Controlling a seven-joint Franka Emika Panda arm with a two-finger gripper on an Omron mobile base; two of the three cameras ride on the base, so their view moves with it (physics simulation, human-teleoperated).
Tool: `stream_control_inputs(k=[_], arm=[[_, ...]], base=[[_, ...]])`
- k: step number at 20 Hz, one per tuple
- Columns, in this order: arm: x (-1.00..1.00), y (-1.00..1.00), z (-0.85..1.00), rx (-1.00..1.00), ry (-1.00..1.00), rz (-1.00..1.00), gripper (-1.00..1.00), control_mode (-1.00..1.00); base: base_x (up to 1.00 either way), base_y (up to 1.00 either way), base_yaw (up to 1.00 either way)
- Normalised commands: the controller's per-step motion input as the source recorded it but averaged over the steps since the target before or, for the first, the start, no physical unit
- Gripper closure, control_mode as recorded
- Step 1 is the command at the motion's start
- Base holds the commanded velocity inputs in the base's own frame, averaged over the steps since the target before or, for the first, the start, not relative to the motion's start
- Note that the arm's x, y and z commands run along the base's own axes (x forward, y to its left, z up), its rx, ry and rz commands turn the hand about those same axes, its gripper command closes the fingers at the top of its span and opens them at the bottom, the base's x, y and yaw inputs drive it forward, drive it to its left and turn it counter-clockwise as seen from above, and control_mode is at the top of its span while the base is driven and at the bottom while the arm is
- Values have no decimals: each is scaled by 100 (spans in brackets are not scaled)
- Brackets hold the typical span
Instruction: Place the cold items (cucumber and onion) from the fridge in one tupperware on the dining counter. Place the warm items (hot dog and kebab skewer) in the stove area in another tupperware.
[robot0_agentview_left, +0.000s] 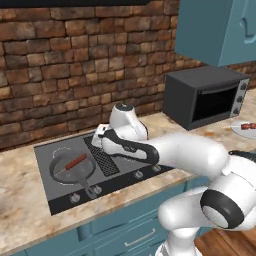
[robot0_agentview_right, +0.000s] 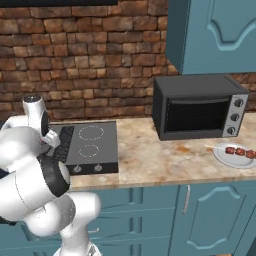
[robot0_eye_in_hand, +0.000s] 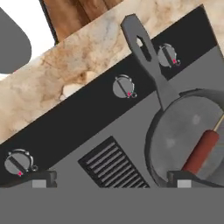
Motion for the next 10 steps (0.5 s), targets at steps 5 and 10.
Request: stream_control_inputs(k=[5, 10], arm=[[50, 100, -46, -4, 11, -5, -100, -100], [25, 100, -40, -4, 0, -13, -100, -100]], base=[[0, 0, 0], [0, 0, 0]])
